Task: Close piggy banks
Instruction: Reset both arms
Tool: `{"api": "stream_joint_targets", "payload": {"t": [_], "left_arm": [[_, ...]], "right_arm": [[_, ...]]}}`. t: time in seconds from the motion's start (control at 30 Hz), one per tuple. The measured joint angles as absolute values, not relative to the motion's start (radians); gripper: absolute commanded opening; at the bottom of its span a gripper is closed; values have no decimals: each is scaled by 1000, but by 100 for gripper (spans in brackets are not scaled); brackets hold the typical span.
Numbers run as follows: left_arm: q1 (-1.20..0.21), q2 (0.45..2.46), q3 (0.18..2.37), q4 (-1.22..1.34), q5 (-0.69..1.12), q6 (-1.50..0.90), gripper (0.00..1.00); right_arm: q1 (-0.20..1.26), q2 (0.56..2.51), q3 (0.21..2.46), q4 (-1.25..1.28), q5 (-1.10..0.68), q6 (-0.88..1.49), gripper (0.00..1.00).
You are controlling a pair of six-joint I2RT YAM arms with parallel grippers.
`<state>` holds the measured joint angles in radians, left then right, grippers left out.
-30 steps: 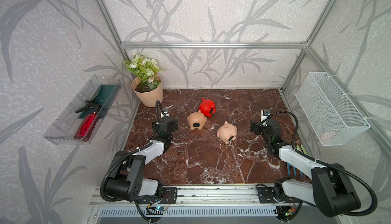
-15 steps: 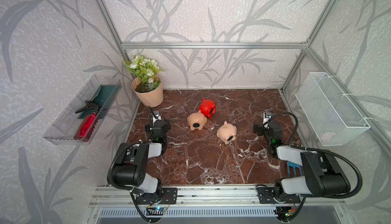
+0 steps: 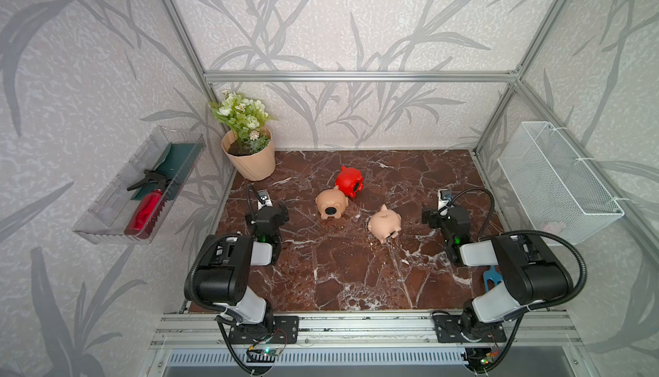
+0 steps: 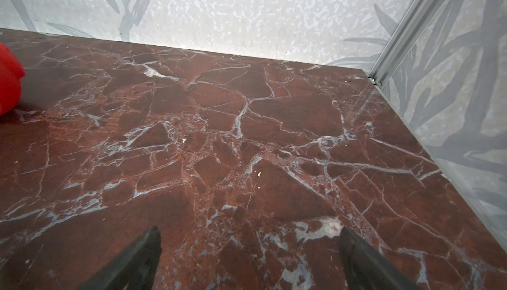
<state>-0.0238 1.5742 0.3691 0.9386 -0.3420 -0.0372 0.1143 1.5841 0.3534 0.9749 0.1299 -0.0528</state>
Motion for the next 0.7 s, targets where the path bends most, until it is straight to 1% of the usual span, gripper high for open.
{"api": "stream_joint_targets", "payload": {"t": [0.7], "left_arm": [[-24, 1574, 369, 950, -340, -37, 99]], "right_arm": [[127, 1584, 354, 975, 130, -72, 99]]}}
